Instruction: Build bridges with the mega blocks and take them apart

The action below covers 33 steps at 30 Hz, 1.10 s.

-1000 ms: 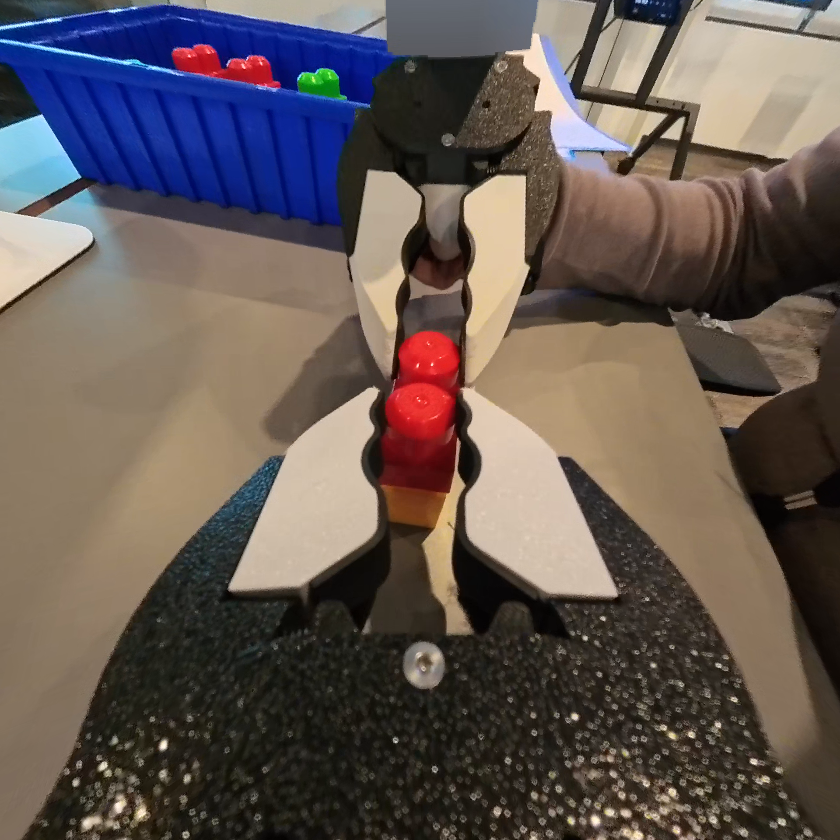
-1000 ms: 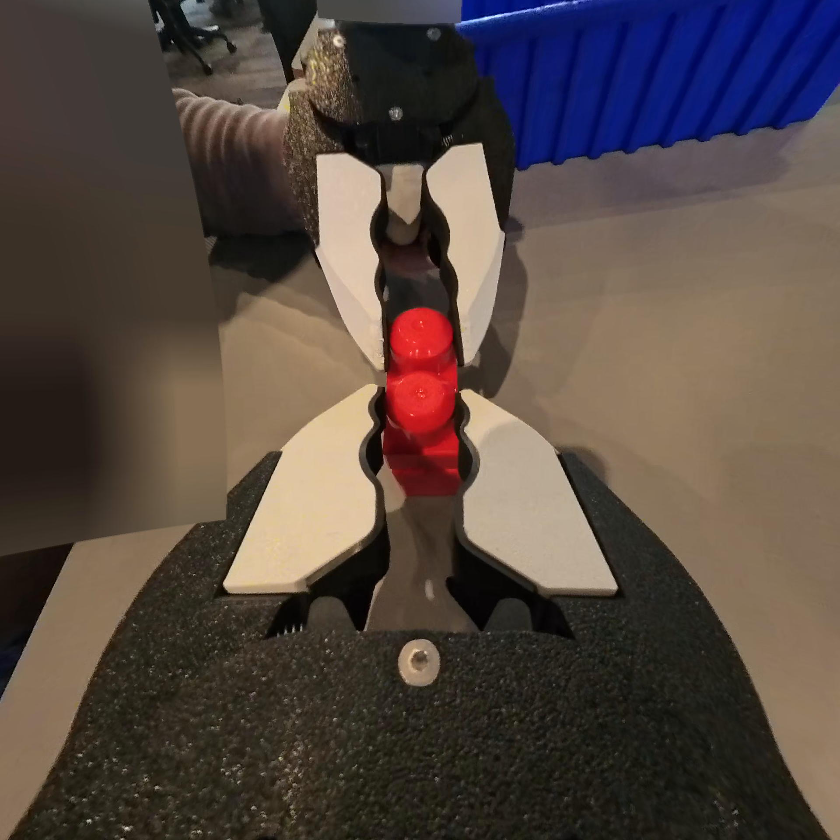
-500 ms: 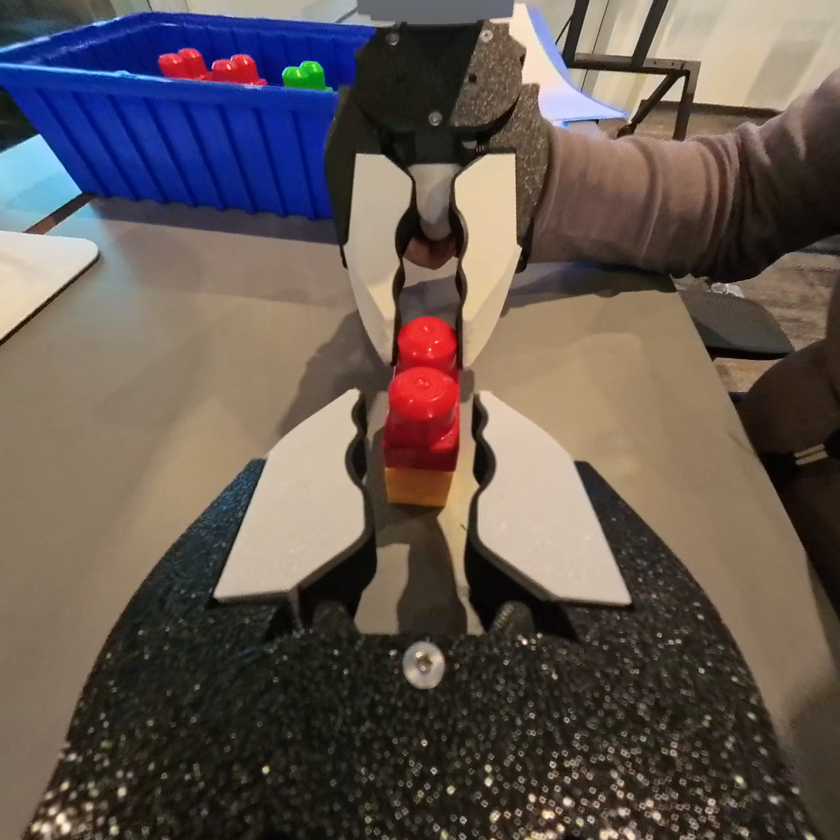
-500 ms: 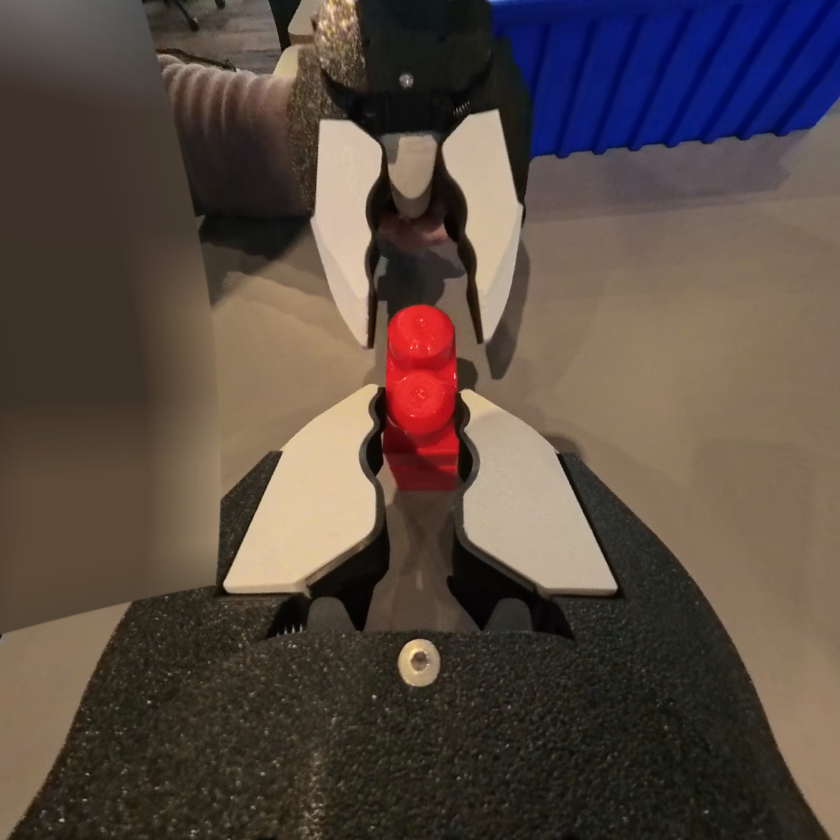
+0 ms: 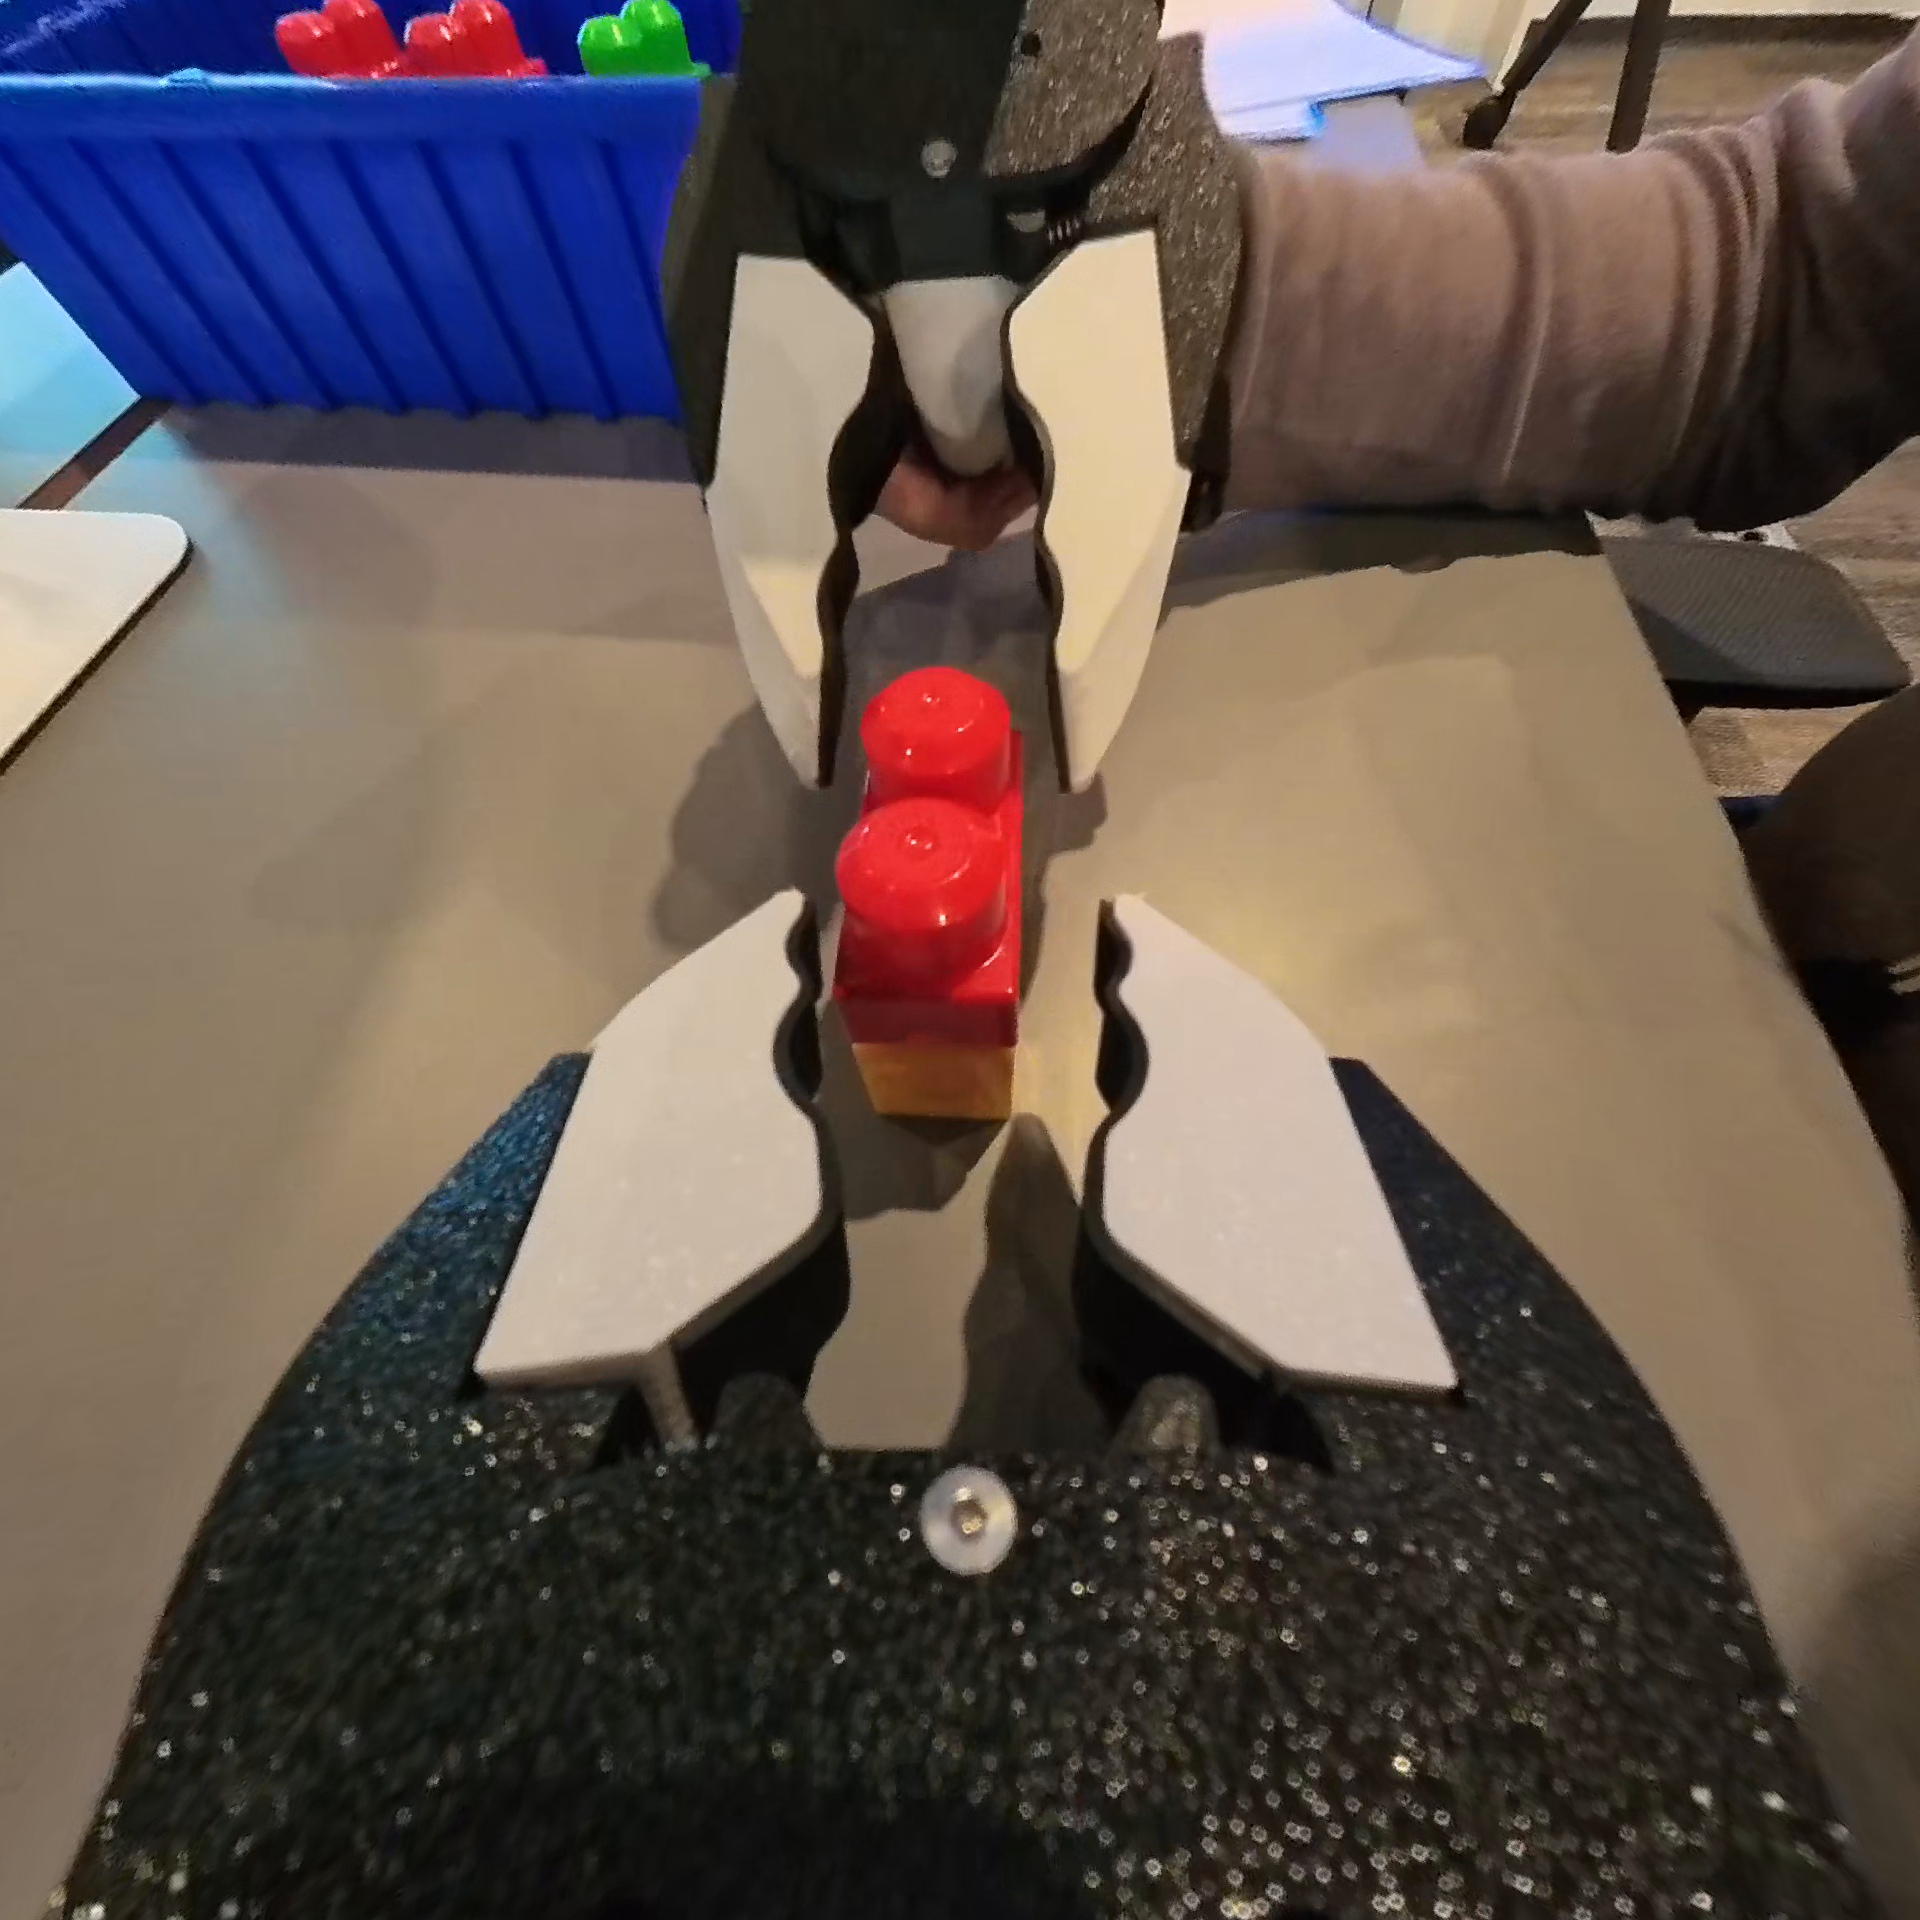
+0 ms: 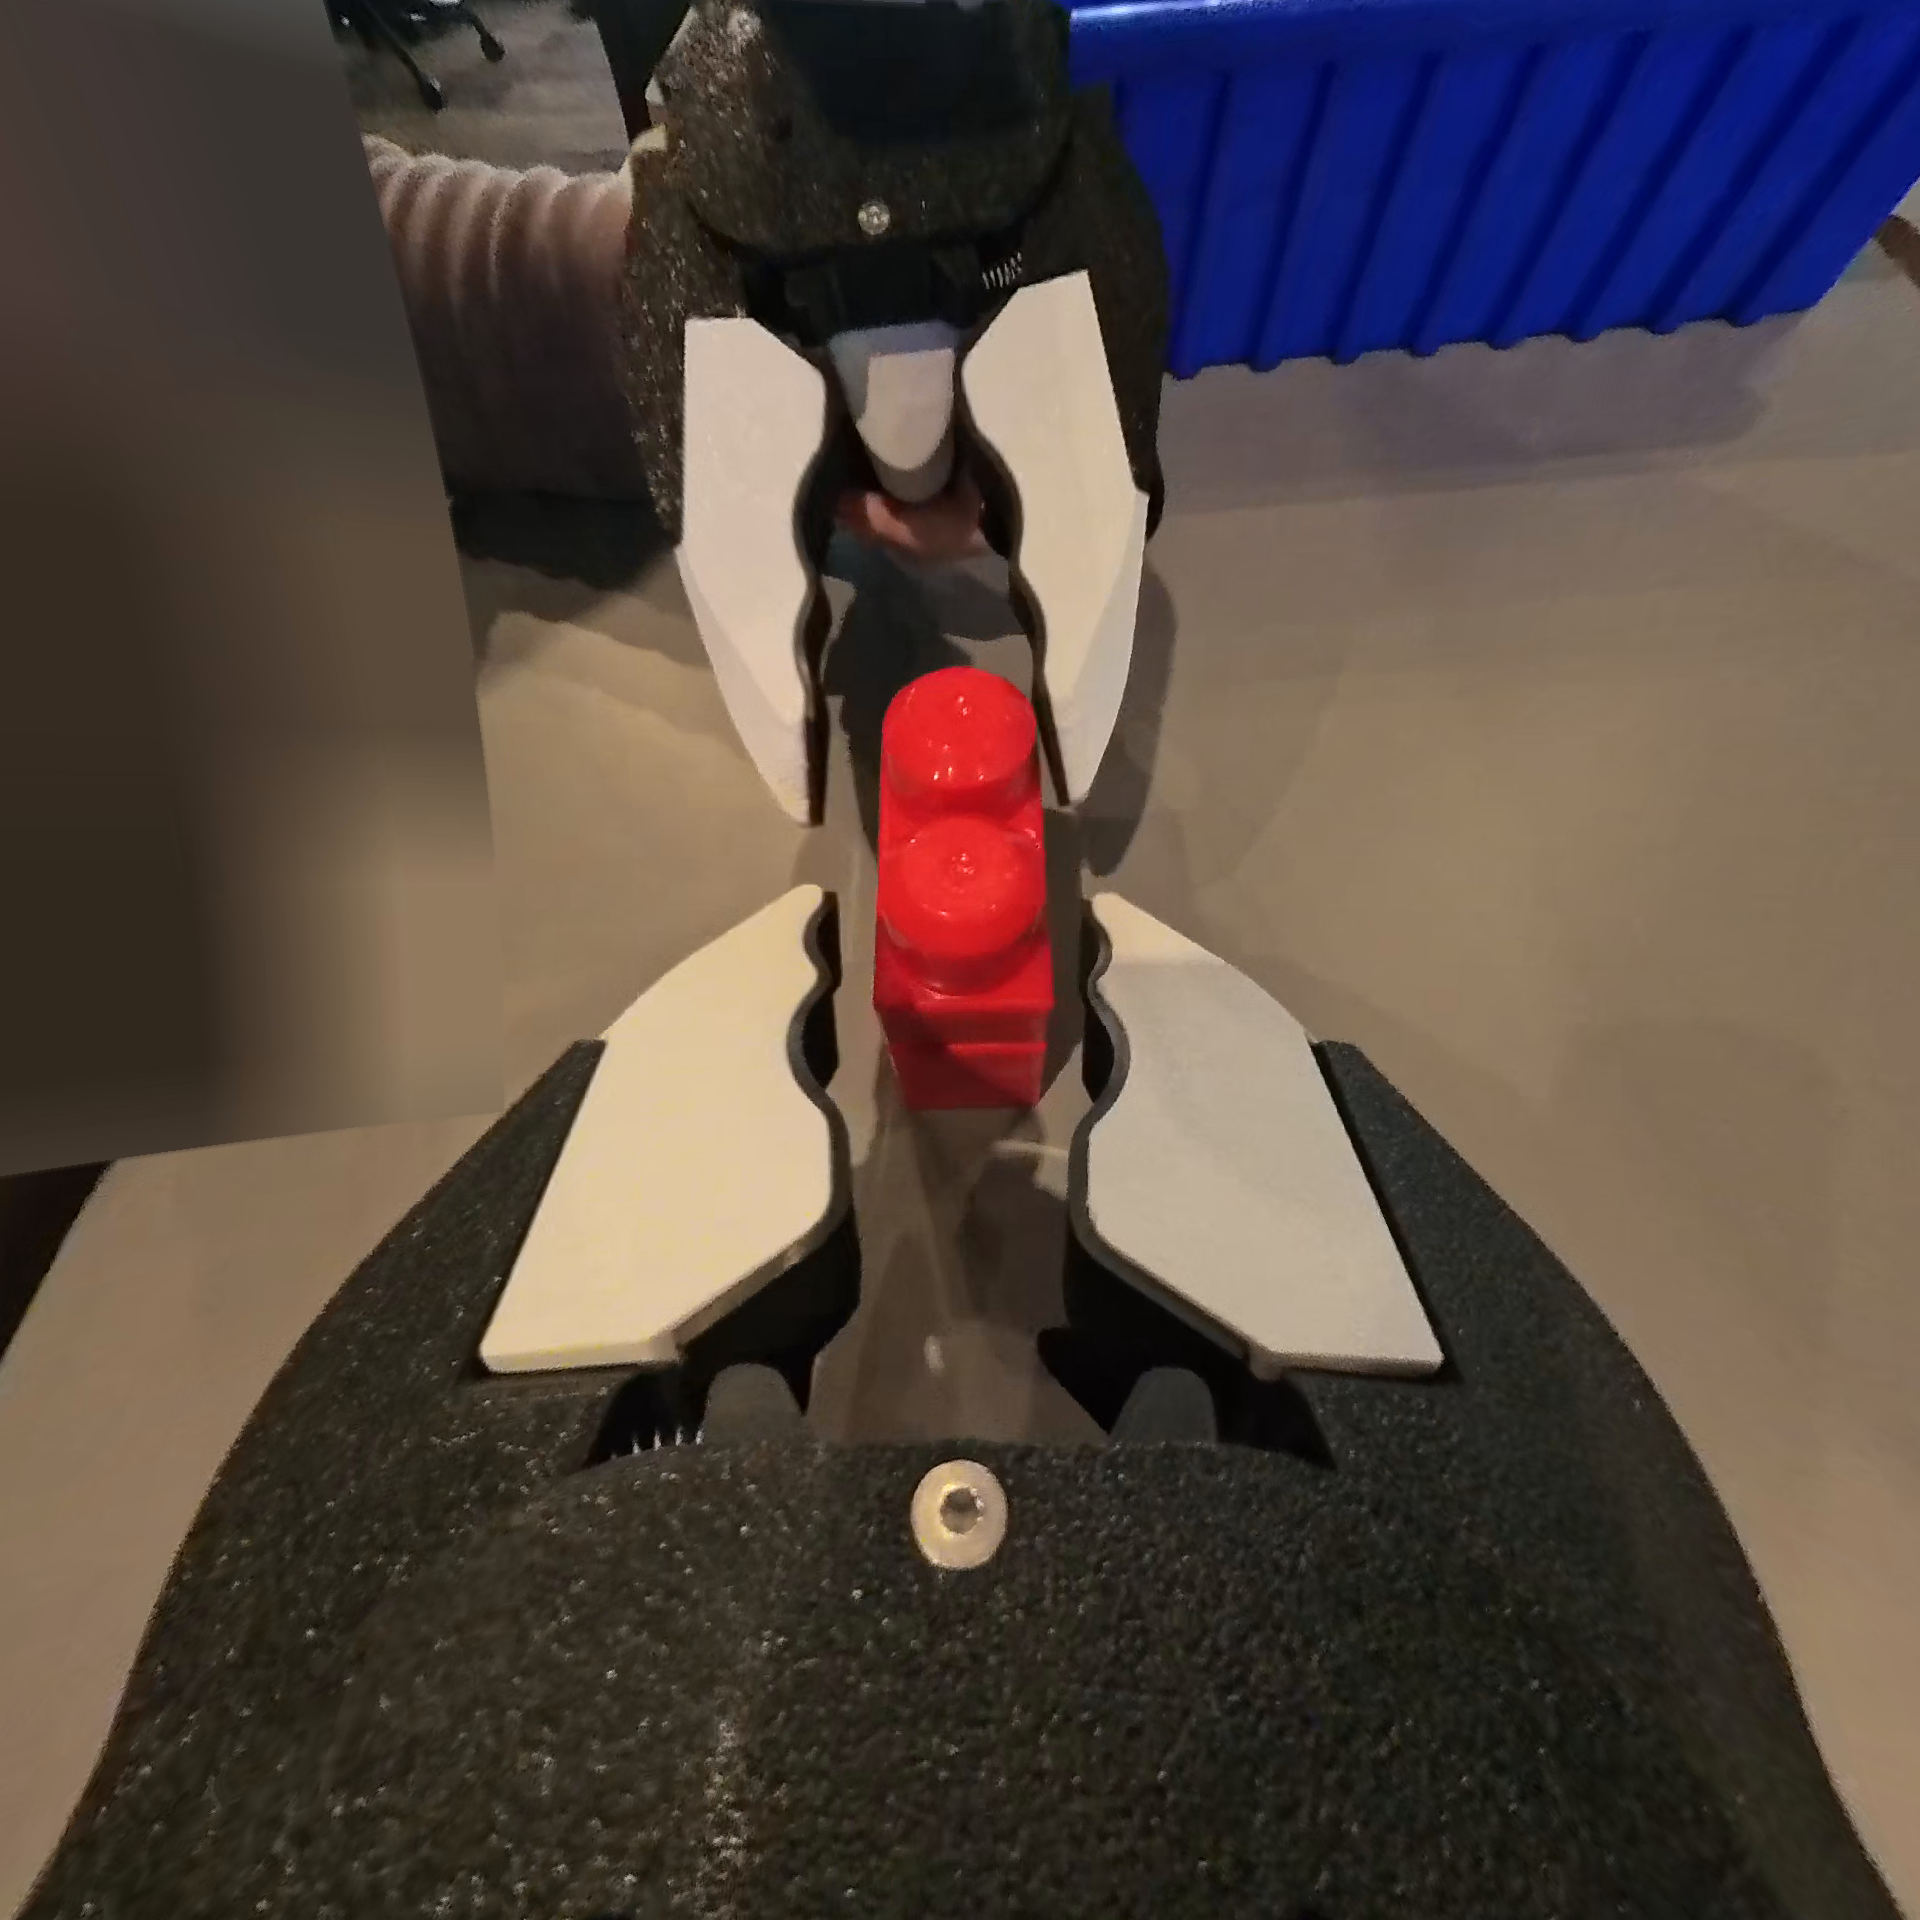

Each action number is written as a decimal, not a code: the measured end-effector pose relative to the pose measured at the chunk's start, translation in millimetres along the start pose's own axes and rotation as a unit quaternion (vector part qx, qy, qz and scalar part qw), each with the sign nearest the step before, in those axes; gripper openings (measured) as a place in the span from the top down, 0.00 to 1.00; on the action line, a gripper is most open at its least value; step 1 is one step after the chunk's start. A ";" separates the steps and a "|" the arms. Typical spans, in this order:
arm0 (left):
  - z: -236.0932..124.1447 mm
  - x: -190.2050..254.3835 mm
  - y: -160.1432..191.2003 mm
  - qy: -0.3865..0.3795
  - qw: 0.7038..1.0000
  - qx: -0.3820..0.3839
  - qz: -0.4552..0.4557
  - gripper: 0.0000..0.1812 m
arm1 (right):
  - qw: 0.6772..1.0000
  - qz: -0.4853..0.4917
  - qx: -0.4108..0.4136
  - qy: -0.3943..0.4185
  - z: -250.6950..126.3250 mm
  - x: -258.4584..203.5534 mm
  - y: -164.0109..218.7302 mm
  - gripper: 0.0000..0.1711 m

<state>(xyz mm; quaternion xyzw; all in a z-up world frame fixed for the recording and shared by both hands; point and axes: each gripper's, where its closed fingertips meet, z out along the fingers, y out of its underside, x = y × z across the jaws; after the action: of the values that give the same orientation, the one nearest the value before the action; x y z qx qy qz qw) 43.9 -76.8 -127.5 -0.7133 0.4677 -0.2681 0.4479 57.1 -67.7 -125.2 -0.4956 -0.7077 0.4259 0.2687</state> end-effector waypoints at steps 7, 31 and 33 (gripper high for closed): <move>1.9 -1.7 0.1 -0.012 1.000 0.000 -0.001 0.82 | 1.000 -0.013 0.000 0.004 4.6 -1.5 1.2 0.81; -2.6 -0.3 -2.9 0.012 0.998 0.049 -0.036 0.63 | 1.000 -0.005 -0.003 0.014 4.8 3.0 4.9 0.59; -8.5 -5.3 -7.8 0.005 0.996 0.079 -0.051 0.63 | 1.000 -0.004 -0.004 0.006 9.1 0.4 8.8 0.60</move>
<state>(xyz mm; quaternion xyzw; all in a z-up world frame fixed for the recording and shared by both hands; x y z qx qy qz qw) 38.1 -74.0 -116.5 -0.6973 0.4105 -0.3296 0.4865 53.9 -69.1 -137.3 -0.4965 -0.7097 0.4190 0.2724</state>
